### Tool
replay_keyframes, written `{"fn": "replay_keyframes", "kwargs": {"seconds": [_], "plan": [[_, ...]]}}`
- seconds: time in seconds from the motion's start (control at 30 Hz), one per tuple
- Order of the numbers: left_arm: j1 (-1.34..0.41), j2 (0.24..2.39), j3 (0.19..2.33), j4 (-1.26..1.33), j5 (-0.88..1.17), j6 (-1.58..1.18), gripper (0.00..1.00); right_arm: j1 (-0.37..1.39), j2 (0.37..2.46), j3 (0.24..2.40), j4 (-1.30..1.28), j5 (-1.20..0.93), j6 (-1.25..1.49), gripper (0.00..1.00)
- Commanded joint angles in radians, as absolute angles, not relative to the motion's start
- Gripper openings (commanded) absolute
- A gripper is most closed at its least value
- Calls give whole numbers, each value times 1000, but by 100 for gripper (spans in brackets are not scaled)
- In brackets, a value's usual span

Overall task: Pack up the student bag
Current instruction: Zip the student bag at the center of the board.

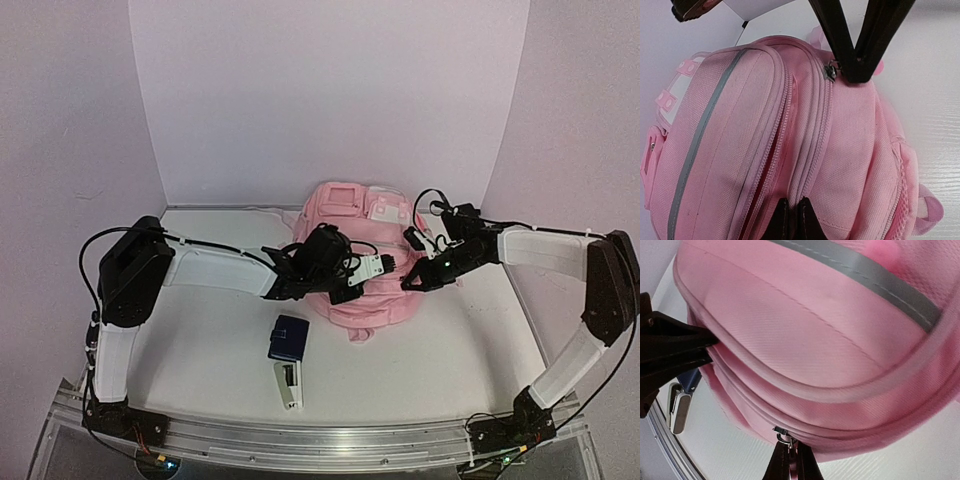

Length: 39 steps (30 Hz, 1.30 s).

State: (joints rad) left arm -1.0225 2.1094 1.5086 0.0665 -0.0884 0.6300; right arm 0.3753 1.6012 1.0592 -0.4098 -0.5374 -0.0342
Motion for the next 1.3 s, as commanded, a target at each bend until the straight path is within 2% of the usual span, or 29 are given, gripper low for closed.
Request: {"fn": "replay_keyframes", "kwargs": {"seconds": [0.0,0.13,0.3,0.53,0.57,0.67,0.73,1.0,1.13,1.27], "plan": [[-995,2072,1475,88,-165,613,0,334,1593,1062,-436,-446,-85,0],[-959,2052,1445,105,-175,599,0,320,1580,1038,-446,-441,-98,0],[-882,2023,1415,132,-146,563,0,325,1554,997,-458,-618,-67,0],[-867,1976,1370,165,-68,592,0,448,1565,1034,-457,-728,-60,0],[-884,1958,1340,185,-55,601,2,451,1575,1051,-458,-739,-52,0],[-944,1918,1292,220,-35,639,23,451,1609,1103,-459,-743,-37,0],[-977,1928,1302,211,-44,667,32,453,1626,1131,-459,-747,-33,0],[-1011,2000,1379,203,-19,730,45,475,1628,1168,-460,-752,-14,0],[-1021,2029,1434,177,-3,740,44,477,1623,1167,-460,-749,-10,0],[-1028,2087,1502,159,-24,761,31,482,1622,1171,-460,-751,-8,0]]}}
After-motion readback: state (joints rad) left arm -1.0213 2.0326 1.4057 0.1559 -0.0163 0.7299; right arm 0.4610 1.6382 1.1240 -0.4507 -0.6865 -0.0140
